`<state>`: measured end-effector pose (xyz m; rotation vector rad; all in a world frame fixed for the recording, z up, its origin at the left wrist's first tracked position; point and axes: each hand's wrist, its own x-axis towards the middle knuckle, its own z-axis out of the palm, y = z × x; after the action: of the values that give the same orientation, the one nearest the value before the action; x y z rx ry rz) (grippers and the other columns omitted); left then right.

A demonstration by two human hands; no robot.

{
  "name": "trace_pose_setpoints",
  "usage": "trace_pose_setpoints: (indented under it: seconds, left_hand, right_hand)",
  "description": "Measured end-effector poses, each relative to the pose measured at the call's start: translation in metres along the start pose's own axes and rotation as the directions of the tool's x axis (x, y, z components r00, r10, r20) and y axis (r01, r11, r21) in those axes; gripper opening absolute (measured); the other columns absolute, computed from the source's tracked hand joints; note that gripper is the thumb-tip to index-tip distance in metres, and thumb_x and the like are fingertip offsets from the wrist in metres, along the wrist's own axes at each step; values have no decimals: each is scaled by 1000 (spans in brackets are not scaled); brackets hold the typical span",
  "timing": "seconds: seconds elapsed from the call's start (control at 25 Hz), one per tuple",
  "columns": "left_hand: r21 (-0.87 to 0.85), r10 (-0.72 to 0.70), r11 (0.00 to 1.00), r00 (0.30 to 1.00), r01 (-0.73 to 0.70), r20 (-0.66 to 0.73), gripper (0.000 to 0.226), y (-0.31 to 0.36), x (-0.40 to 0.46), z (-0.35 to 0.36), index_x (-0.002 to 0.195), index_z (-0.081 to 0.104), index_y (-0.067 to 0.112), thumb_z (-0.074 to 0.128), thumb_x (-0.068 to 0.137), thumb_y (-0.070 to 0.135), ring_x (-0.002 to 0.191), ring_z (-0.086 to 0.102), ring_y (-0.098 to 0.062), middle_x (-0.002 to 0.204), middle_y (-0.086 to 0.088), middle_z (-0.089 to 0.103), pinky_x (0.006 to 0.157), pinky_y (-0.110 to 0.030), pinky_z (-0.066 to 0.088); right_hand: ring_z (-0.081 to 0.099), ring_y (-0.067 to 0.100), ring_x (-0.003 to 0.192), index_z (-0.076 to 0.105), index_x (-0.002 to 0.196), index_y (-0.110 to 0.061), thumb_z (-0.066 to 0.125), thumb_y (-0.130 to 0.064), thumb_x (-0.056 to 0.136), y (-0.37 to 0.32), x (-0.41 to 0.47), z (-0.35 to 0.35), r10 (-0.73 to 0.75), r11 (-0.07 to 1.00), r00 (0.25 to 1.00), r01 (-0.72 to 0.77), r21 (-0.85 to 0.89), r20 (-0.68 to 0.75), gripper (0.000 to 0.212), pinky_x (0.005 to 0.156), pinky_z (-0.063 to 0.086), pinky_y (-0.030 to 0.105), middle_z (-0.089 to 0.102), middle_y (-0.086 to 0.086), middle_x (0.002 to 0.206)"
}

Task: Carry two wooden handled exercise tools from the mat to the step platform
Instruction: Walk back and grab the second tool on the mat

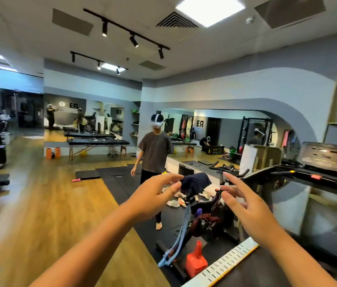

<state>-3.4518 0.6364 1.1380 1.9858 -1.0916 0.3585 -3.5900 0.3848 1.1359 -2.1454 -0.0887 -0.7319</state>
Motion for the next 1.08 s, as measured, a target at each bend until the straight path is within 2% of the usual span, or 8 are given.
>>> trace_pose_setpoints:
  seconds: [0.08,0.16,0.28,0.36,0.52,0.68,0.92,1.08]
  left_hand:
    - [53,-70,996,997,71,-21,37,-42,-6,-29,141,58,38,47,107,45,122,53,11,133,25,61,98,-13,42]
    - [95,-126,987,990,131,-56,36,-80,-8,-51,141,57,41,47,107,46,120,50,17,131,32,57,93,-6,38]
    - [122,-206,968,971,221,-122,35,-143,-1,-74,140,58,41,47,107,45,120,52,12,131,29,60,97,-15,44]
    - [158,-258,946,954,281,-153,39,-181,7,-81,142,57,39,46,106,48,122,54,6,135,23,61,101,-24,47]
    - [227,-327,897,915,379,-236,38,-243,29,-98,140,57,42,45,105,51,114,52,16,127,28,60,92,-14,43]
    - [249,-415,822,838,512,-354,34,-294,57,-125,137,59,42,47,106,48,115,55,12,130,22,63,94,-21,47]
    - [218,-420,806,791,551,-446,35,-369,103,-185,138,60,37,47,106,44,116,61,0,129,14,68,85,-30,53]
    - [257,-385,804,798,537,-463,34,-441,132,-230,138,61,34,48,107,41,120,60,-2,128,14,68,103,-38,49]
  right_hand:
    - [60,-12,118,49,143,-58,58,-65,85,5,36,50,-26,998,999,24,58,45,60,88,45,7,69,-22,126]
    - [60,-11,117,48,142,-59,57,-66,84,13,69,97,-42,992,994,29,121,102,59,94,47,15,69,-22,127]
    - [62,-4,120,46,144,-59,58,-67,86,32,122,164,-66,984,976,29,176,209,61,104,48,32,67,-23,130]
    - [60,-4,122,44,143,-63,57,-70,86,48,158,200,-85,981,962,35,191,260,60,103,48,30,66,-26,129]
    - [57,-5,124,44,147,-57,54,-72,84,75,236,259,-153,967,930,71,245,333,66,104,46,28,63,-22,131]
    - [57,2,126,43,154,-45,51,-77,81,81,322,317,-257,950,857,140,279,446,81,107,47,35,64,-16,133]
    - [57,2,125,41,156,-46,57,-62,97,78,439,402,-363,914,808,212,346,465,63,98,45,29,65,-14,134]
    - [59,2,123,40,156,-48,56,-61,99,71,513,472,-406,897,803,261,356,436,60,95,47,27,64,-13,134]
